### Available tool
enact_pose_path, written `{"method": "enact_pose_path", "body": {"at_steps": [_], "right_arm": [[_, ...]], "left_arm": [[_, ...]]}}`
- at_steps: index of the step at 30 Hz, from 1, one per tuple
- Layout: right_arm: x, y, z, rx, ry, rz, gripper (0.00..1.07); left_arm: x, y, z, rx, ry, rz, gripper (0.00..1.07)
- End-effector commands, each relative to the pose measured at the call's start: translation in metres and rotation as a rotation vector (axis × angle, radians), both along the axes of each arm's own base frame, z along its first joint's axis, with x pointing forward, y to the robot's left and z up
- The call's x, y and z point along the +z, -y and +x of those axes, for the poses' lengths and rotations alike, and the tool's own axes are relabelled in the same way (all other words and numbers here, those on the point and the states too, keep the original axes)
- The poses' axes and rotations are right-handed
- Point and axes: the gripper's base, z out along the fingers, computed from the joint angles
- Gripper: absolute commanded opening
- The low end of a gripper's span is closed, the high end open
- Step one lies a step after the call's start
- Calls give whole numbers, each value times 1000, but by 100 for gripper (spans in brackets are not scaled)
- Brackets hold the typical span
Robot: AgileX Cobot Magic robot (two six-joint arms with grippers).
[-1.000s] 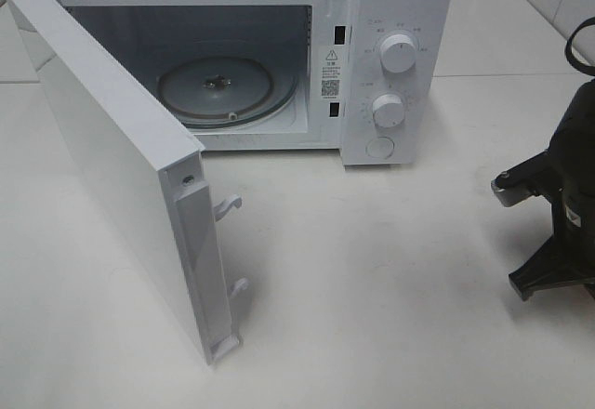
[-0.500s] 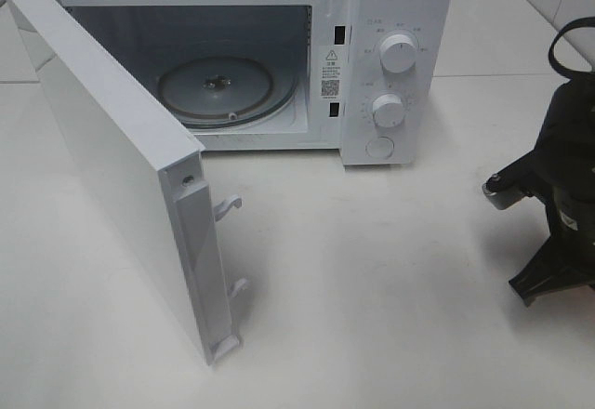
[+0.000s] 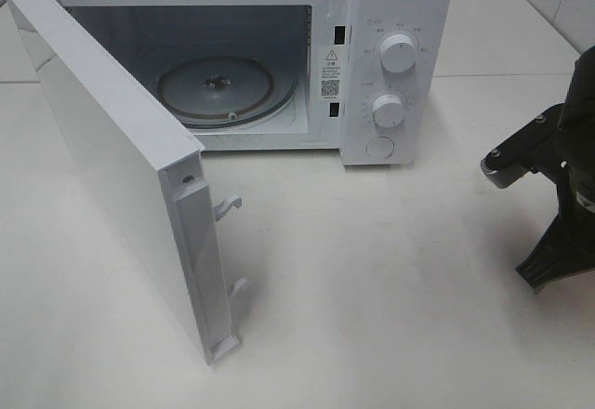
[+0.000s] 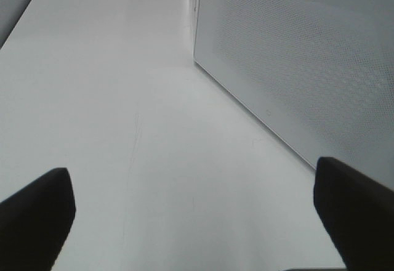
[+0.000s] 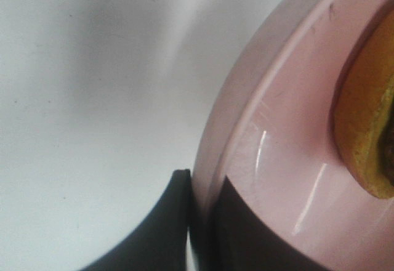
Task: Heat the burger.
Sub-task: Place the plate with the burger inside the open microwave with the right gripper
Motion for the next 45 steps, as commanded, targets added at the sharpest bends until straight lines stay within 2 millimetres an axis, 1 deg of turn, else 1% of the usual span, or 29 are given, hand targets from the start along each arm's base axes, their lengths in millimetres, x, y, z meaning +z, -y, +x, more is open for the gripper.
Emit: {"method": "enact_pose_path", "body": {"at_steps": [1, 2, 4, 6, 7, 10, 12, 14, 15, 17, 18, 22, 26, 29, 31, 37, 40, 45], "right_arm": [[9, -1, -6, 61, 3, -68, 0], [9, -1, -6, 61, 3, -68, 0], [9, -6, -15, 106, 2, -66, 0], [9, -8, -17, 119, 2, -64, 0], [9, -11, -23, 146, 3, -62, 0], [10, -13, -25, 158, 5, -58, 0], [12, -19, -35, 210, 11, -56, 0], [12, -21, -37, 225, 12, -56, 0], [11, -24, -43, 257, 8, -61, 0], [12, -25, -45, 265, 6, -66, 0], [11, -27, -49, 287, -2, -82, 0], [11, -32, -54, 326, 0, -80, 0], [11, -44, -63, 406, 3, -81, 0], [11, -46, -64, 418, 3, -82, 0], [11, -53, -71, 478, 0, -86, 0], [11, -64, -81, 583, -9, -99, 0], [11, -67, -84, 617, -12, -103, 0], [12, -73, -89, 726, -25, -128, 0]], "left_arm": [[1, 1, -2, -3, 31, -4, 98], [1, 1, -2, -3, 31, -4, 98], [1, 1, -2, -3, 31, -4, 98], [1, 1, -2, -3, 31, -4, 98], [1, 1, -2, -3, 31, -4, 98], [1, 1, -2, -3, 31, -4, 98], [1, 1, -2, -3, 31, -4, 98], [1, 1, -2, -3, 31, -4, 98], [1, 1, -2, -3, 31, -4, 98], [1, 1, -2, -3, 31, -4, 98], [1, 1, -2, -3, 31, -4, 98], [1, 1, -2, -3, 31, -4, 98], [1, 1, -2, -3, 31, -4, 98], [1, 1, -2, -3, 31, -4, 98], [1, 1, -2, -3, 31, -4, 98], [1, 1, -2, -3, 31, -4, 98], [1, 1, -2, -3, 31, -4, 98], [1, 1, -2, -3, 31, -4, 98]]}}
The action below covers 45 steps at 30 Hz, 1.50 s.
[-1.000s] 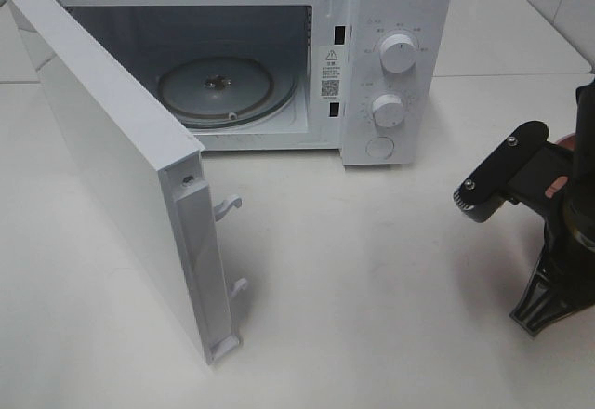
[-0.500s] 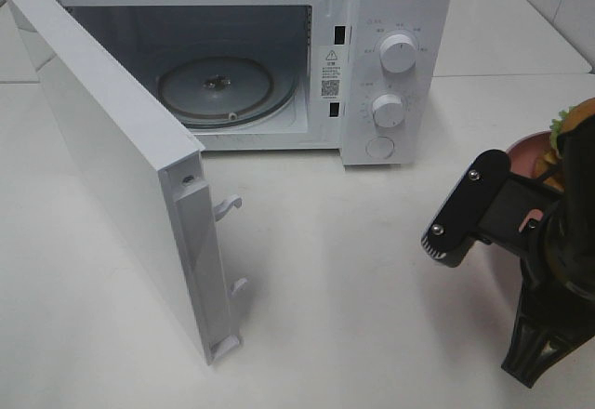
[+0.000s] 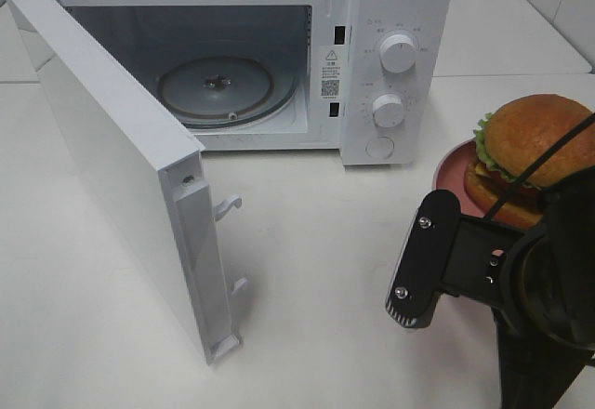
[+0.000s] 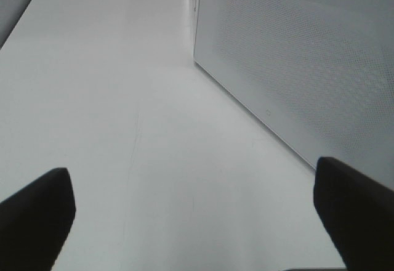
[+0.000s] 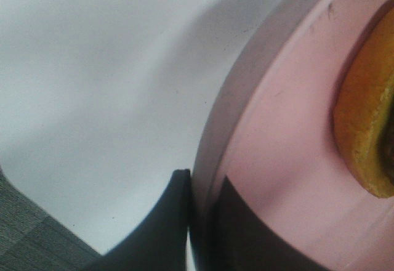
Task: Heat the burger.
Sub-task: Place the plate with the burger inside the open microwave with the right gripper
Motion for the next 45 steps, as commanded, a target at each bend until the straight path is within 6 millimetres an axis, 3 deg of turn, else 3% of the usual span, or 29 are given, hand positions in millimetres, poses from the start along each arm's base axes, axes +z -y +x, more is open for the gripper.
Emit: {"method": "enact_pose_path", "body": {"at_steps": [1, 45], "right_arm": [[4, 2, 1, 75, 40, -62, 0], [3, -24, 5, 593, 35, -29, 1]], "left_arm": [[1, 1, -2, -3, 31, -4, 98], [1, 1, -2, -3, 31, -4, 98]]}}
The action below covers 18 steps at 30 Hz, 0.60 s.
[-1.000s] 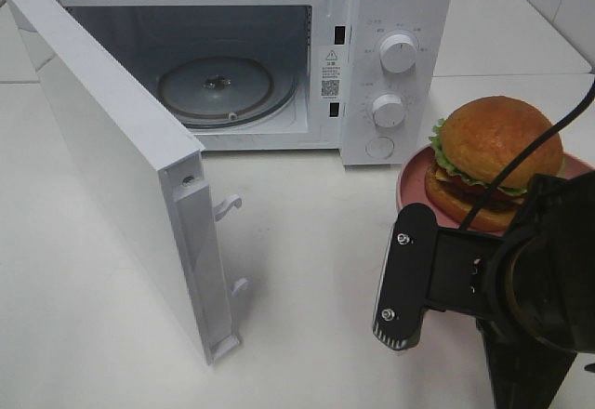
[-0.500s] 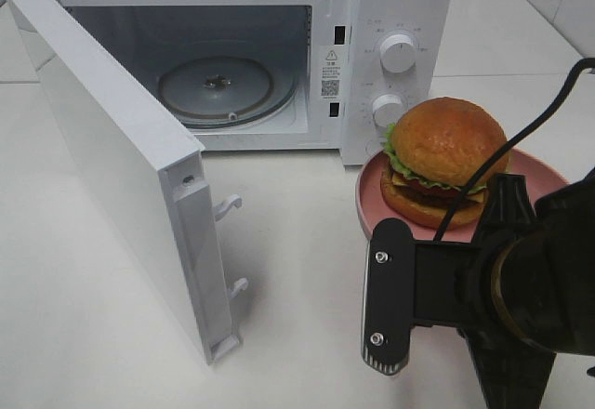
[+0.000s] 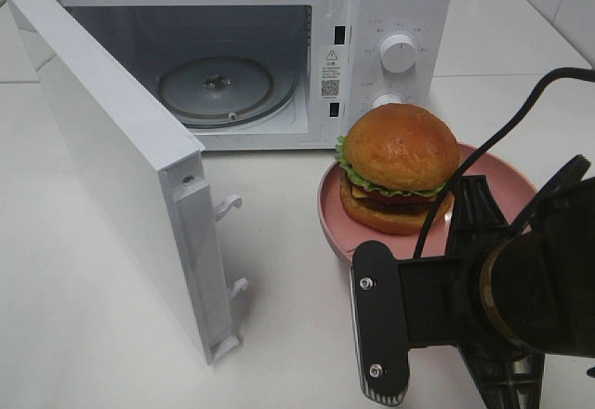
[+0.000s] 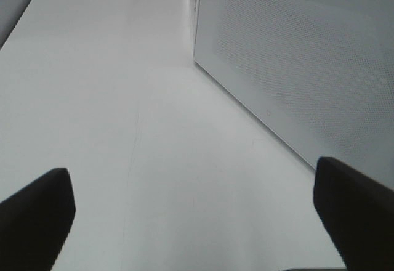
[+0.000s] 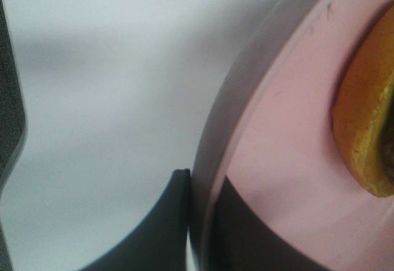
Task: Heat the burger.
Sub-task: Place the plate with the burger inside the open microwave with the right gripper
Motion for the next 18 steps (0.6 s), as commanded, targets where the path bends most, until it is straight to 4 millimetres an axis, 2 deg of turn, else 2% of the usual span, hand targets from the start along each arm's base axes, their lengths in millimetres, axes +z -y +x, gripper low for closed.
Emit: {"method": "enact_pose_path", "body": {"at_steps": [1, 11, 18], "right_arm": [[5, -1, 4, 69, 64, -18, 1], [6, -9, 5, 135, 79, 39, 0], [6, -9, 6, 290, 91, -34, 0]], "left_arm": [[1, 1, -2, -3, 31, -4, 98], [1, 1, -2, -3, 31, -4, 98], [1, 1, -2, -3, 31, -4, 98]]}}
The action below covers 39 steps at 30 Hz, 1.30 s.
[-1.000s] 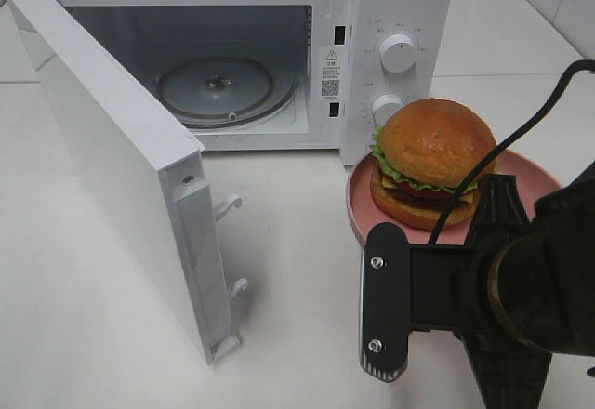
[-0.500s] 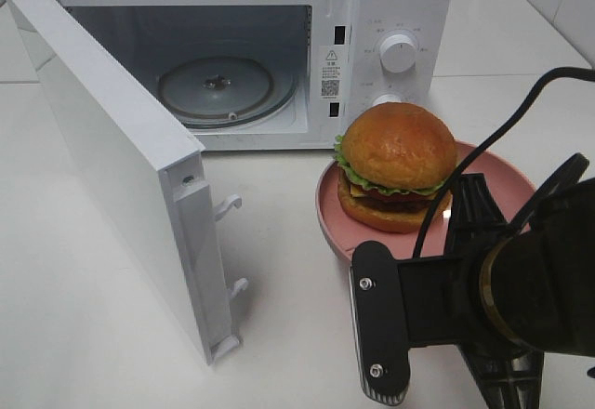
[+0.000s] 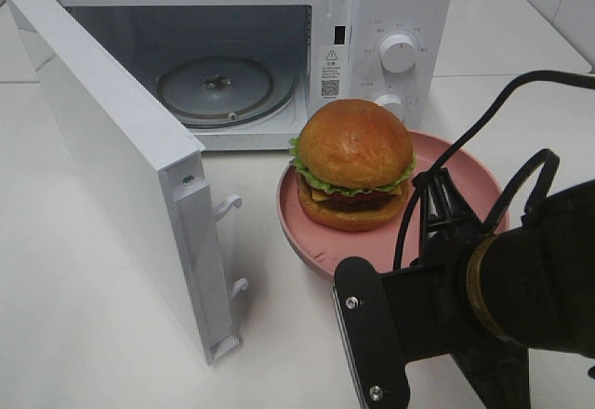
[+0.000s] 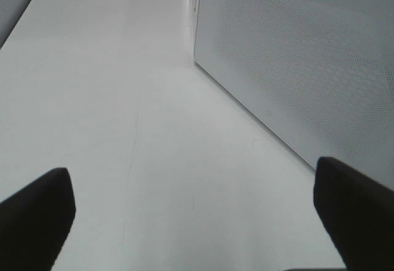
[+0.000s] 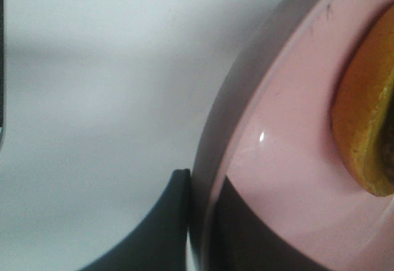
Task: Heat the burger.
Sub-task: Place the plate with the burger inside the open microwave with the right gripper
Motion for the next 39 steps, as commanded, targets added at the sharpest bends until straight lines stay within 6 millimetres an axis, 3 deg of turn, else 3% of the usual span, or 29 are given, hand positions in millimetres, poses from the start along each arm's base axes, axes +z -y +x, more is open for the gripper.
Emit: {"method": "enact_pose_path", "body": {"at_steps": [1, 39], "right_arm": [[4, -1, 4, 93, 51, -24, 0], [10, 24, 59, 303, 71, 68, 0]], "left_arm": [[1, 1, -2, -3, 31, -4, 98], [1, 1, -2, -3, 31, -4, 98]]}}
